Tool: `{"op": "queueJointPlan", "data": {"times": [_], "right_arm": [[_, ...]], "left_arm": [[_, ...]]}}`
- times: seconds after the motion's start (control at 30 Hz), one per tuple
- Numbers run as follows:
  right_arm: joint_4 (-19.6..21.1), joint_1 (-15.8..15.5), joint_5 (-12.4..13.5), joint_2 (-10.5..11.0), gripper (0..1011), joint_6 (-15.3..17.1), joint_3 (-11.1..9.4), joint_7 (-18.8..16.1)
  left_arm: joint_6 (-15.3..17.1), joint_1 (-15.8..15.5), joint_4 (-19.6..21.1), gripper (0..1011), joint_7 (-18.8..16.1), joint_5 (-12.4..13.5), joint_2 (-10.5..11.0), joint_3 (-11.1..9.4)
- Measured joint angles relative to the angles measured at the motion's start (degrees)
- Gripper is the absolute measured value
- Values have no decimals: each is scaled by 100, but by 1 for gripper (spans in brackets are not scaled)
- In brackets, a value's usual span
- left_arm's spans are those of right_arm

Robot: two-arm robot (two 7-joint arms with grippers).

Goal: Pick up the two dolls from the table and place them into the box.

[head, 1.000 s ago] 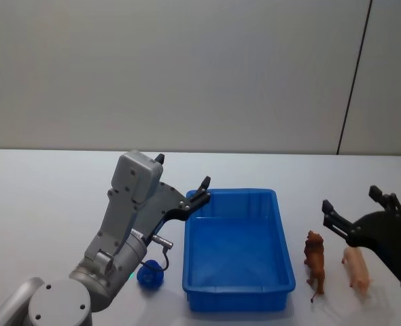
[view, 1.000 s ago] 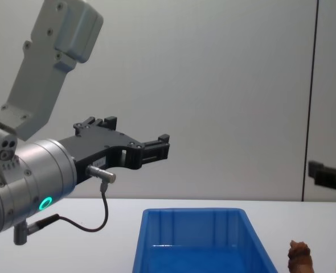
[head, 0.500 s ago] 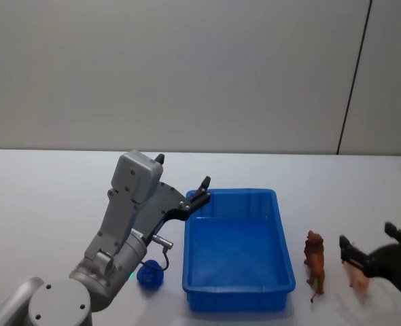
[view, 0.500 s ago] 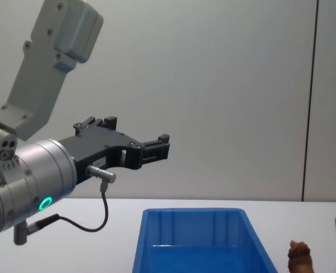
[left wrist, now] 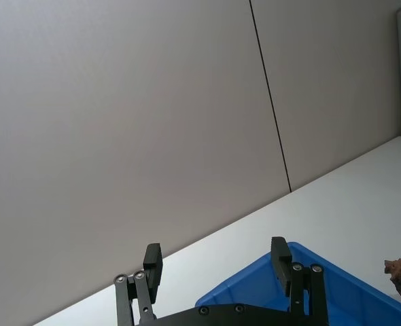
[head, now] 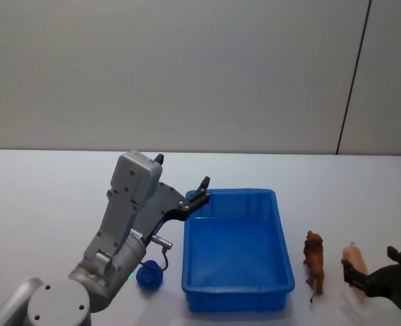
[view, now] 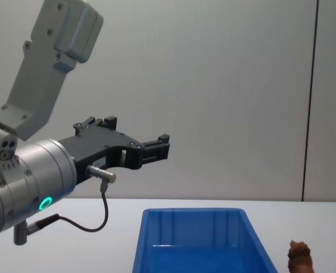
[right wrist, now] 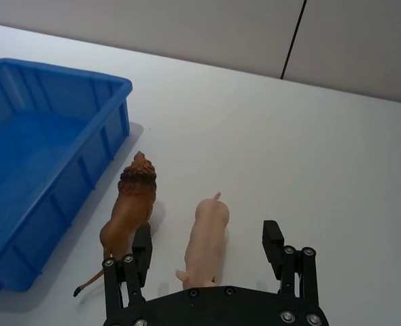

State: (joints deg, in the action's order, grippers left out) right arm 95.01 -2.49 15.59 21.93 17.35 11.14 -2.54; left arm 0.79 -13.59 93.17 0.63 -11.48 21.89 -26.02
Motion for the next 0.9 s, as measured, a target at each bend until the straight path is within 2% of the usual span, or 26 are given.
{"op": "queueJointPlan", "data": {"times": [0.7, 0.83, 0.9], "right_arm": [[-612, 367, -45, -294, 1001, 471, 92, -42], [-678, 401, -45, -322, 942, 514, 97, -49], [-741, 438, -41, -351, 868, 565, 102, -51]], "left_arm": [[0, 0, 0, 1001, 0, 0, 0, 0], [0, 0, 0, 1001, 0, 0, 0, 0], [0, 0, 0, 1001, 0, 0, 0, 0]]}}
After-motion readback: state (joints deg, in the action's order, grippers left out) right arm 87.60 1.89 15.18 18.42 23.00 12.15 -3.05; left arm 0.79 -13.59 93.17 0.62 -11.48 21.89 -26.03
